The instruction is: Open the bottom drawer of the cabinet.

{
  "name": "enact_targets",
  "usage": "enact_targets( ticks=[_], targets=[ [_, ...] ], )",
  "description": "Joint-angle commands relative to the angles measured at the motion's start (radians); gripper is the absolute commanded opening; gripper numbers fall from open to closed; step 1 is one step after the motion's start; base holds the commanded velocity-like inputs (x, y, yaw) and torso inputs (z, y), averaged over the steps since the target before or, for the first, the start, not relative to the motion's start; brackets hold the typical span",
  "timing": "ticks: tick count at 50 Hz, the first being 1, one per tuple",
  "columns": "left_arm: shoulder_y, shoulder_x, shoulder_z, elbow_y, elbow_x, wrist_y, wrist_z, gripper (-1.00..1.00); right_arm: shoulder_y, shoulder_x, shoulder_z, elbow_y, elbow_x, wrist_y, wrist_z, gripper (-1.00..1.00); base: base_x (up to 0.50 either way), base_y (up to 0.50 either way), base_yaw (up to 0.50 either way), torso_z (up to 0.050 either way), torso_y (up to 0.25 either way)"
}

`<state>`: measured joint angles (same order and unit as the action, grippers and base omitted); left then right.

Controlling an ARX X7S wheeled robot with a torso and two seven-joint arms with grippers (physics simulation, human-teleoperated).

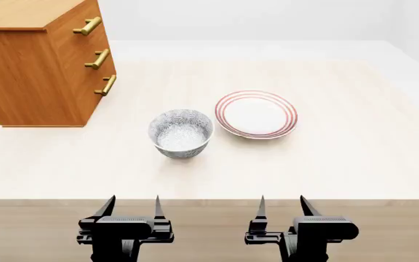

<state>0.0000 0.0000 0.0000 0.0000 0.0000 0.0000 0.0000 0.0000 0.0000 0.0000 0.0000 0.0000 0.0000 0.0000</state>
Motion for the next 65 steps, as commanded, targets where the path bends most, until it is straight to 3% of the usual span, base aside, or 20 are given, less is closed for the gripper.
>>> enact_targets(
  ticks=[1, 14, 26, 34, 37, 43, 45, 49, 52, 65],
  targets=[
    [-0.005, -0.017, 0.023, -0.017, -0.002, 0.011, -0.024, 1.00, 0.001, 0.013, -0.016, 0.008, 0.039, -0.006, 0.011, 1.00, 0.00, 0.00, 0.00, 0.000, 0.000],
    [-0.012, -0.055, 0.065, -0.030, -0.003, 0.026, -0.079, 1.00, -0.003, 0.046, -0.046, -0.013, 0.040, -0.018, 0.102, 1.00, 0.00, 0.00, 0.00, 0.000, 0.000],
    [-0.020, -0.073, 0.083, -0.048, -0.022, 0.032, -0.096, 1.00, 0.002, 0.066, -0.071, -0.011, 0.062, 0.000, 0.123, 1.00, 0.00, 0.50, 0.00, 0.000, 0.000],
    [-0.020, -0.083, 0.096, -0.046, -0.028, 0.022, -0.106, 1.00, 0.005, 0.073, -0.066, -0.030, 0.103, 0.019, 0.133, 1.00, 0.00, 0.00, 0.00, 0.000, 0.000],
    [-0.025, -0.088, 0.102, -0.018, -0.031, -0.018, -0.107, 1.00, 0.009, 0.083, -0.079, -0.063, 0.102, 0.061, 0.134, 1.00, 0.00, 0.00, 0.00, 0.000, 0.000],
    [-0.109, -0.110, 0.115, 0.279, -0.062, -0.361, -0.094, 1.00, 0.089, 0.128, -0.074, -0.363, 0.177, 0.442, 0.157, 1.00, 0.00, 0.00, 0.00, 0.000, 0.000],
    [-0.179, -0.114, 0.102, 0.373, -0.088, -0.505, -0.094, 1.00, 0.165, 0.144, -0.071, -0.499, 0.172, 0.637, 0.206, 1.00, 0.00, 0.00, 0.00, 0.000, 0.000],
    [-0.227, -0.120, 0.103, 0.398, -0.090, -0.536, -0.100, 1.00, 0.219, 0.179, -0.108, -0.582, 0.104, 0.670, 0.245, 1.00, 0.00, 0.00, 0.00, 0.000, 0.000],
    [-0.222, -0.120, 0.108, 0.384, -0.091, -0.517, -0.103, 1.00, 0.246, 0.142, -0.017, -0.588, 0.231, 0.787, 0.211, 1.00, 0.00, 0.00, 0.00, 0.000, 0.000],
    [-0.224, -0.131, 0.118, 0.360, -0.099, -0.496, -0.113, 1.00, 0.190, 0.177, -0.070, -0.556, 0.207, 0.687, 0.193, 1.00, 0.00, 0.00, 0.00, 0.000, 0.000]
  ],
)
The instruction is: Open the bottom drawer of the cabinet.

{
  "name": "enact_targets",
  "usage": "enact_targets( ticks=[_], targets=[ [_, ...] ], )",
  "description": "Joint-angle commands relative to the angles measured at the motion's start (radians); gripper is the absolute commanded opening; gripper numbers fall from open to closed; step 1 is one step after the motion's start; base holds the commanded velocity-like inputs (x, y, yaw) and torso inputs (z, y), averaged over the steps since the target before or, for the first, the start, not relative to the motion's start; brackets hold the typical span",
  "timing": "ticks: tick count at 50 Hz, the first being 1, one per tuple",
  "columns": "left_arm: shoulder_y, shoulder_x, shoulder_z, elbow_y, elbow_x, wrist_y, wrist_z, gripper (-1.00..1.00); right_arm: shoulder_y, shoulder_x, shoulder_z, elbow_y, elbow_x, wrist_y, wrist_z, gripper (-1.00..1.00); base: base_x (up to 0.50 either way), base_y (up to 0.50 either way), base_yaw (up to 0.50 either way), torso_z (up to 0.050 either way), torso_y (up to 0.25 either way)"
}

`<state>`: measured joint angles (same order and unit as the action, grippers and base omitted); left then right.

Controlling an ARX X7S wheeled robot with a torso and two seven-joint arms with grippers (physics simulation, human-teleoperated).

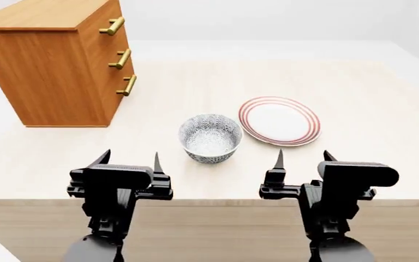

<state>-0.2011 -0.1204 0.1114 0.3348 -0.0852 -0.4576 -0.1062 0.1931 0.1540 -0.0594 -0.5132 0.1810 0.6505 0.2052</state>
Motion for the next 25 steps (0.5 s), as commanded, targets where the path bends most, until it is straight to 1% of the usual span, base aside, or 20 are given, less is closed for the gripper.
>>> enact_targets(
  ticks=[1, 25],
  targets=[
    [-0.023, -0.011, 0.007, 0.024, -0.015, -0.037, -0.008, 1.00, -0.006, 0.017, 0.003, -0.045, 0.042, 0.033, -0.016, 1.00, 0.00, 0.00, 0.00, 0.000, 0.000],
    [-0.037, -0.029, 0.020, 0.003, -0.022, -0.029, -0.032, 1.00, 0.011, 0.029, -0.010, -0.025, 0.034, 0.036, 0.017, 1.00, 0.50, 0.00, 0.00, 0.000, 0.000]
  ],
)
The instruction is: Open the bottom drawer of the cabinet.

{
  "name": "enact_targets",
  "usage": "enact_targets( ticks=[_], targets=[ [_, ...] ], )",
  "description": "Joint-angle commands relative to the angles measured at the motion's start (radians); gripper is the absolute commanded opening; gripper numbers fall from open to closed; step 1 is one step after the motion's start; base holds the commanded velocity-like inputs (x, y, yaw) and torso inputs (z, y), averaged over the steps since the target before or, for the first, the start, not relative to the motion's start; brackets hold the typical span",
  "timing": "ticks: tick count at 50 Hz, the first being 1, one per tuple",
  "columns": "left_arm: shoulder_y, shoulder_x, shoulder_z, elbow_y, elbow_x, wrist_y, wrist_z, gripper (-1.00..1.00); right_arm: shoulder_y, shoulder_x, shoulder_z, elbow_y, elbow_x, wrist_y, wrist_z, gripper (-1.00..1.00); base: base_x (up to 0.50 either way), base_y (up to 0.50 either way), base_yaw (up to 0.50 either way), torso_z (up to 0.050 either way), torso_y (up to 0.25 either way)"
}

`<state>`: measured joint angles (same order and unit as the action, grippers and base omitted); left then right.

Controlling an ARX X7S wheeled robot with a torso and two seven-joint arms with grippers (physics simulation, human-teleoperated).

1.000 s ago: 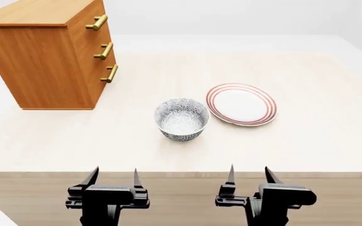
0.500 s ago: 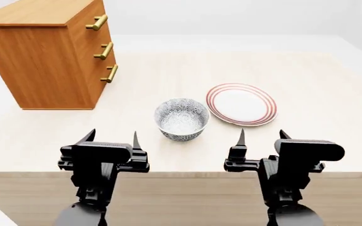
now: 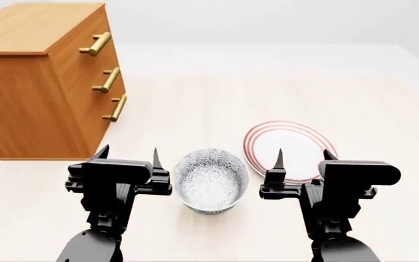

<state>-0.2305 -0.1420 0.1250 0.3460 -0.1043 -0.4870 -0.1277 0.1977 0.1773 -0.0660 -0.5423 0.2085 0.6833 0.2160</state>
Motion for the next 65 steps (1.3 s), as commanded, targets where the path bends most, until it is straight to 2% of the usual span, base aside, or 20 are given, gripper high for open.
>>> enact_targets(
  ticks=[1, 29, 40, 46, 49, 56, 57, 58, 65],
  targets=[
    [-0.008, -0.008, 0.007, -0.008, -0.004, 0.000, -0.011, 1.00, 0.005, 0.006, -0.004, 0.006, 0.006, 0.000, 0.007, 1.00, 0.50, 0.00, 0.00, 0.000, 0.000],
    [0.000, -0.023, 0.023, -0.030, -0.015, 0.029, -0.032, 1.00, -0.004, 0.014, -0.016, 0.034, 0.017, -0.037, 0.018, 1.00, 0.49, 0.00, 0.00, 0.000, 0.001],
    [0.000, -0.030, 0.027, -0.032, -0.023, 0.027, -0.039, 1.00, -0.004, 0.022, -0.033, 0.031, 0.015, -0.041, 0.022, 1.00, 0.03, 0.00, 0.00, 0.000, 0.000],
    [-0.021, -0.034, 0.031, -0.014, -0.034, -0.024, -0.039, 1.00, -0.002, 0.026, -0.036, 0.027, 0.016, -0.039, 0.026, 1.00, 0.00, 0.00, 0.00, 0.000, 0.000],
    [-0.079, -0.057, 0.081, -0.011, -0.009, -0.136, -0.031, 1.00, -0.001, 0.028, -0.035, 0.025, 0.019, -0.037, 0.027, 1.00, 0.00, 0.00, 0.00, 0.000, 0.000],
    [-0.208, -0.113, 0.207, -0.089, 0.111, -0.212, -0.035, 1.00, 0.001, 0.032, -0.035, 0.016, 0.025, -0.030, 0.031, 1.00, 0.00, 0.00, 0.00, 0.000, 0.000],
    [-0.237, -0.137, 0.268, -0.118, 0.162, -0.214, -0.032, 1.00, 0.002, 0.032, -0.035, 0.015, 0.026, -0.029, 0.032, 1.00, 0.00, 0.00, 0.00, 0.000, 0.000],
    [-0.271, -0.132, 0.273, -0.144, 0.164, -0.261, -0.022, 1.00, 0.003, 0.032, -0.033, 0.017, 0.027, -0.030, 0.032, 1.00, 0.00, 0.00, 0.00, 0.000, 0.000],
    [-0.319, -0.150, 0.358, -0.236, 0.219, -0.262, -0.014, 1.00, 0.007, 0.034, -0.039, 0.026, 0.029, -0.034, 0.034, 1.00, 0.00, 0.00, 0.00, 0.000, 0.000]
  ],
)
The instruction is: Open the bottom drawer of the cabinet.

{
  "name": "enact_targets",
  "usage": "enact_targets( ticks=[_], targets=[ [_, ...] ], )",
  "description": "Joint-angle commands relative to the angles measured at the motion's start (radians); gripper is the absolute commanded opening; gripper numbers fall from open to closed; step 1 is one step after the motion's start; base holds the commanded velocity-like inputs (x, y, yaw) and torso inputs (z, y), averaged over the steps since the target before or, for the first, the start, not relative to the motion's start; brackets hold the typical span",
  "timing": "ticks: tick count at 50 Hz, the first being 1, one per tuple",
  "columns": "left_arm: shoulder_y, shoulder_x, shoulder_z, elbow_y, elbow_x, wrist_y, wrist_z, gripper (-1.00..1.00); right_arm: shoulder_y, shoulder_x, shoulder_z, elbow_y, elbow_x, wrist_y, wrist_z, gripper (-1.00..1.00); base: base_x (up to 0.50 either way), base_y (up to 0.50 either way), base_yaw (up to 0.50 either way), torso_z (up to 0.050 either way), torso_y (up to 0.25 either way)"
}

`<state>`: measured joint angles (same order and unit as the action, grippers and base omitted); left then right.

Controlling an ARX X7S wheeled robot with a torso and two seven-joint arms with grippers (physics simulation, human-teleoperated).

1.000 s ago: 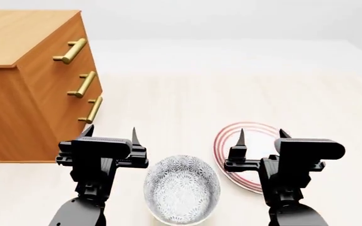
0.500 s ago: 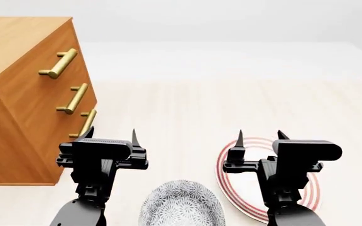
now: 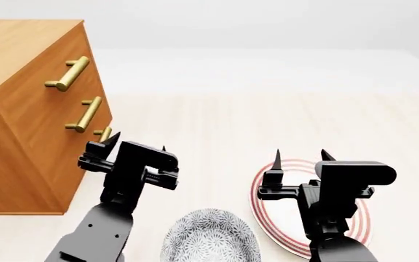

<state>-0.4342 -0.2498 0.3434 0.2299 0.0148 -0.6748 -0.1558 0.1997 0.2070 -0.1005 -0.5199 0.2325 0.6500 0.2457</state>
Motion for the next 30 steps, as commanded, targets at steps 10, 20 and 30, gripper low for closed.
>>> enact_targets(
  ticks=[10, 20, 30],
  targets=[
    [-0.119, -0.040, 0.180, -0.237, 0.149, -0.048, -0.038, 1.00, 0.006, 0.007, -0.006, 0.014, 0.010, -0.010, 0.007, 1.00, 0.00, 0.00, 0.00, 0.000, 0.000],
    [-0.141, -0.040, 0.218, -0.362, 0.195, -0.046, -0.078, 1.00, 0.002, 0.009, -0.012, 0.017, 0.012, -0.017, 0.011, 1.00, 0.00, 0.00, 0.00, 0.000, 0.000],
    [-0.182, -0.026, 0.220, -0.506, 0.188, 0.004, -0.091, 1.00, 0.000, 0.011, -0.016, 0.025, 0.016, -0.026, 0.015, 1.00, 0.00, 0.00, 0.00, 0.000, 0.000]
  ],
)
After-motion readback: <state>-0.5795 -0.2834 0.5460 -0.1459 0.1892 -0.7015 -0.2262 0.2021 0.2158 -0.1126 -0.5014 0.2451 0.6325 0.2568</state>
